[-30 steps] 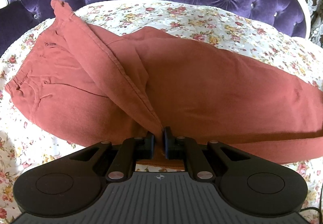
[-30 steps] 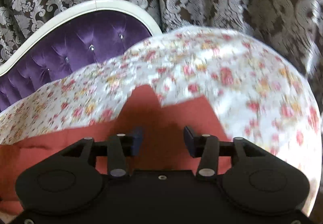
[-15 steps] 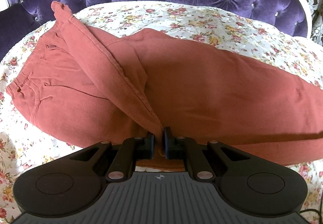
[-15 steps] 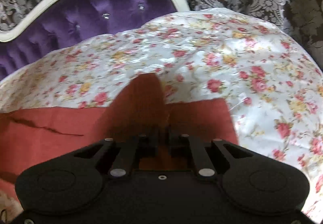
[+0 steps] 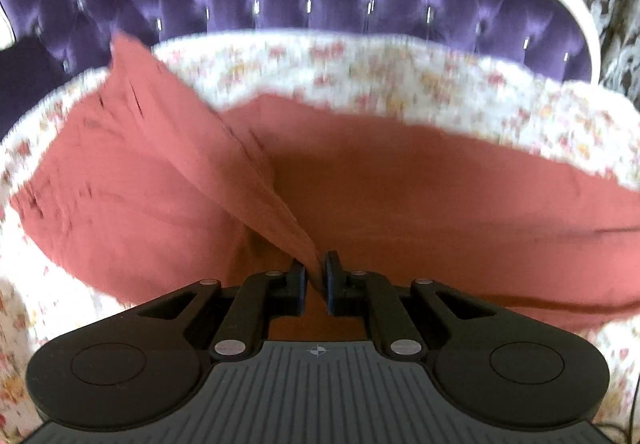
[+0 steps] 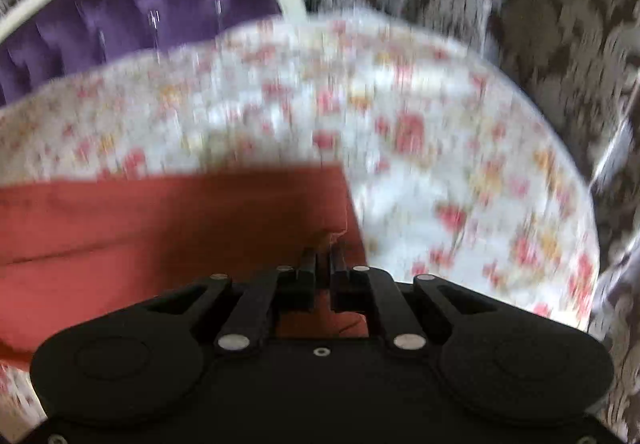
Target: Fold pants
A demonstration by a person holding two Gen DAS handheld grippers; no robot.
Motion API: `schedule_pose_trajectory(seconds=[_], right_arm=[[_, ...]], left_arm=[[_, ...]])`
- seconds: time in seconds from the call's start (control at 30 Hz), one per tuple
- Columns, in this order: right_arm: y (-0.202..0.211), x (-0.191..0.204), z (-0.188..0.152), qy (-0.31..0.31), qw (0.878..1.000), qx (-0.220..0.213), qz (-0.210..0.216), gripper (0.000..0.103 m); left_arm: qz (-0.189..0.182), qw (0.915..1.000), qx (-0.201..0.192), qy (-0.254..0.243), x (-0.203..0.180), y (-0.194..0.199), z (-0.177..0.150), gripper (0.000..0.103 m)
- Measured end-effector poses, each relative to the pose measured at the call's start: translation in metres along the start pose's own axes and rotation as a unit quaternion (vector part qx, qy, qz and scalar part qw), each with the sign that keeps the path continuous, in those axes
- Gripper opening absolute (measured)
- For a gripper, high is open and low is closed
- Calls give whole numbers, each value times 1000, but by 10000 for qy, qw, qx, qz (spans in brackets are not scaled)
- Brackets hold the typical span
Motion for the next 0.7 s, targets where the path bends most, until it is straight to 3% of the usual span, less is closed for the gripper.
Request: schedule_pose_trajectory(seconds=[0.1,0.13,0.2,0.3,0.5,0.63,0.7], right_arm=[[5,-1,3,-32,9999,105,-40,22],[12,-1,6,-66,9999,15,-138,23],[29,1,13,-96,9993,-214,-284,35],[51,6,26,-106,9974,-621,-341,42],[79,72,42,288,9912,-1125,631,43],[86,140,50,792,9778,-1301,1438,43],[89,182,54,1120,9671,-1365,1833,43]], left_arm=[[-105,9998,152,1,7,-2,-6,12],[-148,9998,152,0,8,0,-5,12],[-222,9997,123,-31,10,6,-4,13],[-251,9996,14,-142,12,17,-2,23],[-387,9985,-36,-377,25,36,-2,29],[-276,9991,-126,-299,52,39,15,29],[-48,9997,-142,-170,73,32,31,29]])
Point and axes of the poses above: each gripper's, at about its wrist camera, not at the fingertips, and y roughly against the way its jaws point, x to its left, z to its top, the point moved 5 cm from there along -y, roughly the way its jaws point, and after that the axes turned 9 degrees about y, right-handed, at the moved point
